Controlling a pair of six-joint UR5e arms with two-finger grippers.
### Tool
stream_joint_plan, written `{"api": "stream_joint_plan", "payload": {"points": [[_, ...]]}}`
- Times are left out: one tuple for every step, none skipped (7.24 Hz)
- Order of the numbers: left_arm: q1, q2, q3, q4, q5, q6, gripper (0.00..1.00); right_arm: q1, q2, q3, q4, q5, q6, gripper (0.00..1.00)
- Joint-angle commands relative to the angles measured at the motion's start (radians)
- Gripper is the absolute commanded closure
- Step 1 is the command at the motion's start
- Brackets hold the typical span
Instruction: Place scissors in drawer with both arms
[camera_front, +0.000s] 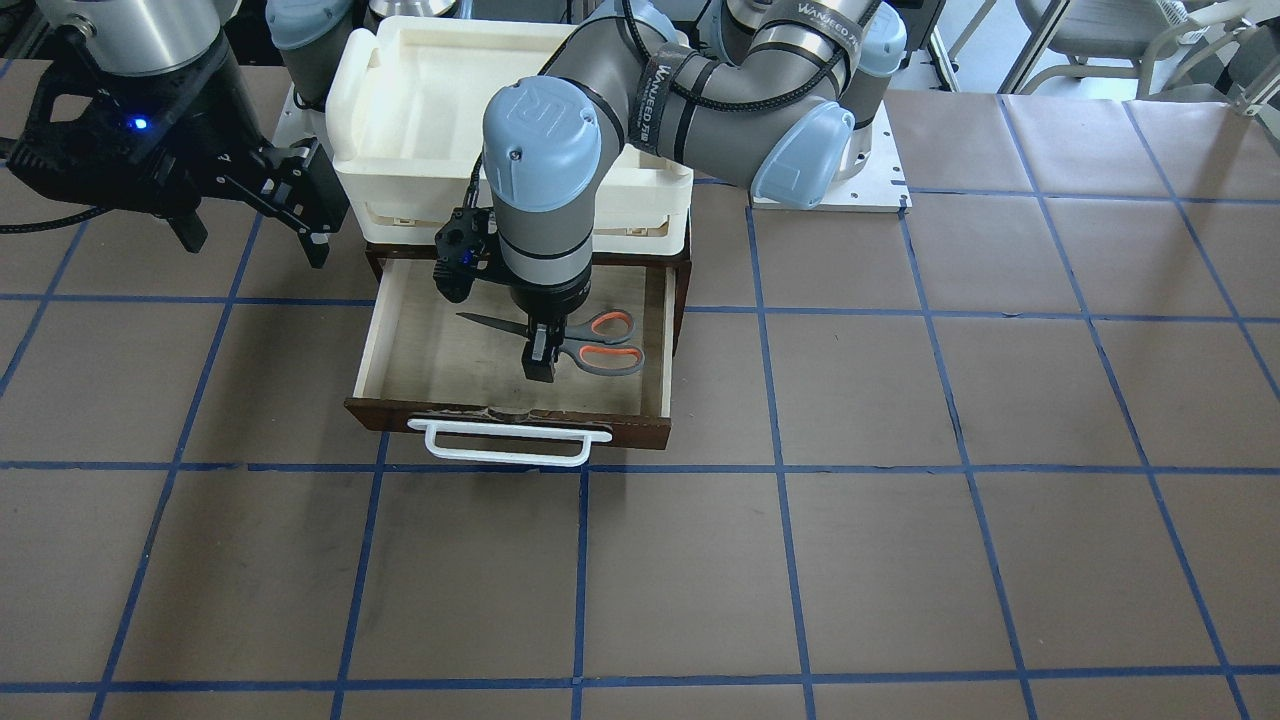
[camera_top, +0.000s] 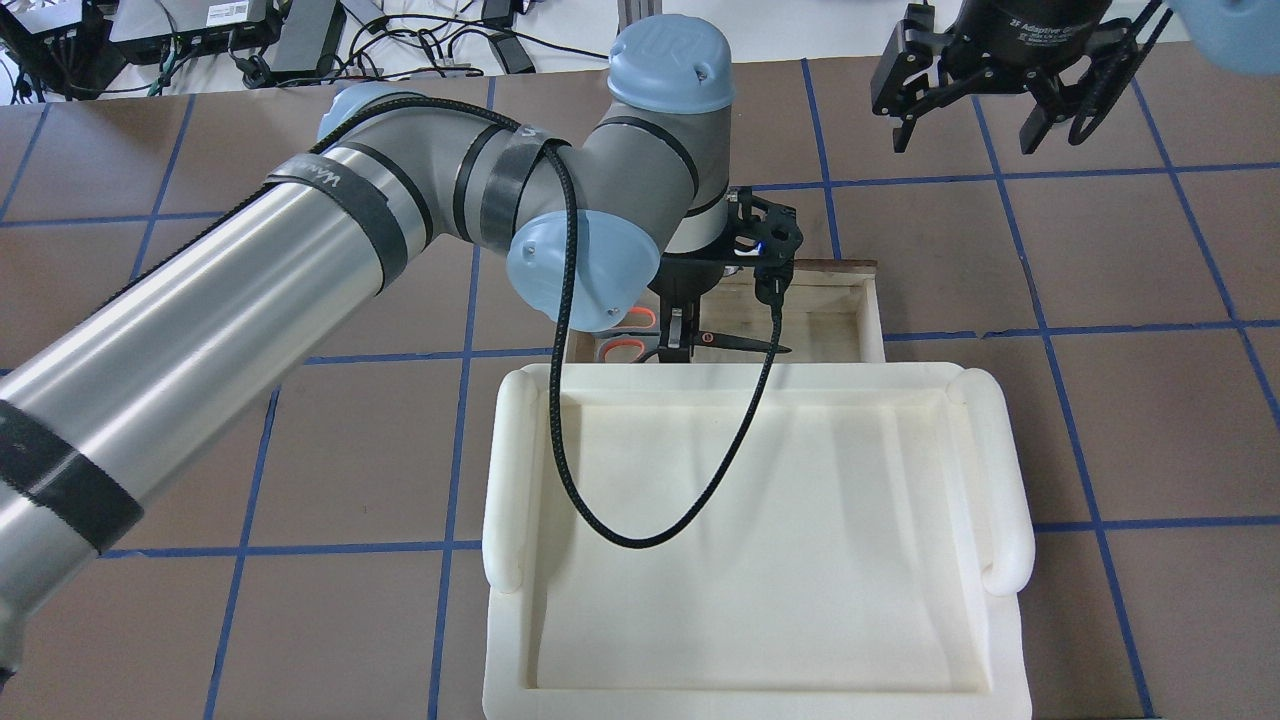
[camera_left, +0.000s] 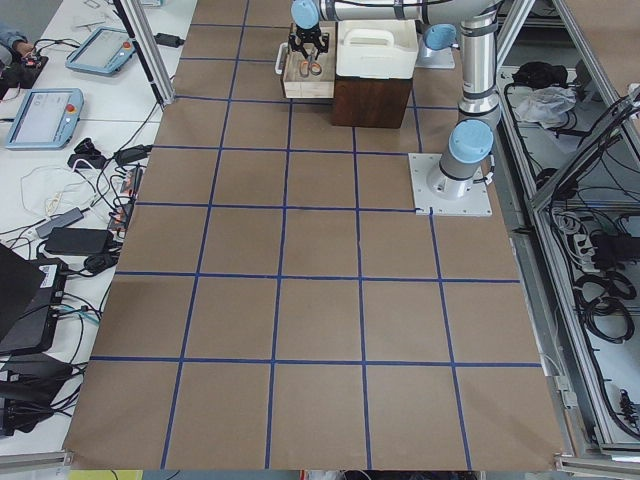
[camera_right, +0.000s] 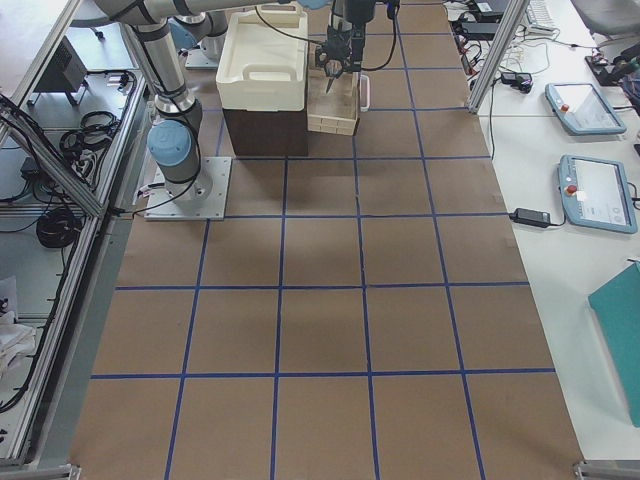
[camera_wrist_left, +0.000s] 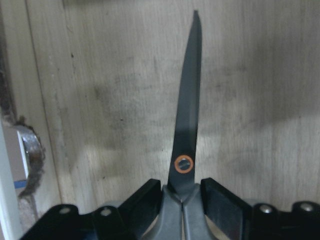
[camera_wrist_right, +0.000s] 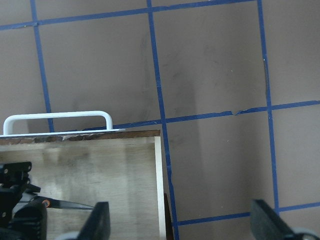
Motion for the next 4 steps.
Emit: {"api": "stream_joint_plan", "payload": {"points": [[-0.005, -0.007, -0.003, 0.000, 0.000, -0.001, 1.00, 0.002, -0.008, 0.001, 0.008, 0.088, -0.005, 0.00], [-0.005, -0.013, -0.011, 0.002, 0.000, -0.004, 1.00, 0.002, -0.010, 0.001, 0.010, 0.074, -0.037, 0.00], [-0.005, -0.019, -0.023, 0.020, 0.000, -0.006, 1.00, 0.000, -0.014, 0.002, 0.011, 0.065, -0.119, 0.00], [-0.005, -0.023, -0.031, 0.026, 0.000, -0.007, 1.00, 0.000, -0.019, 0.002, 0.037, 0.033, -0.133, 0.00]]}}
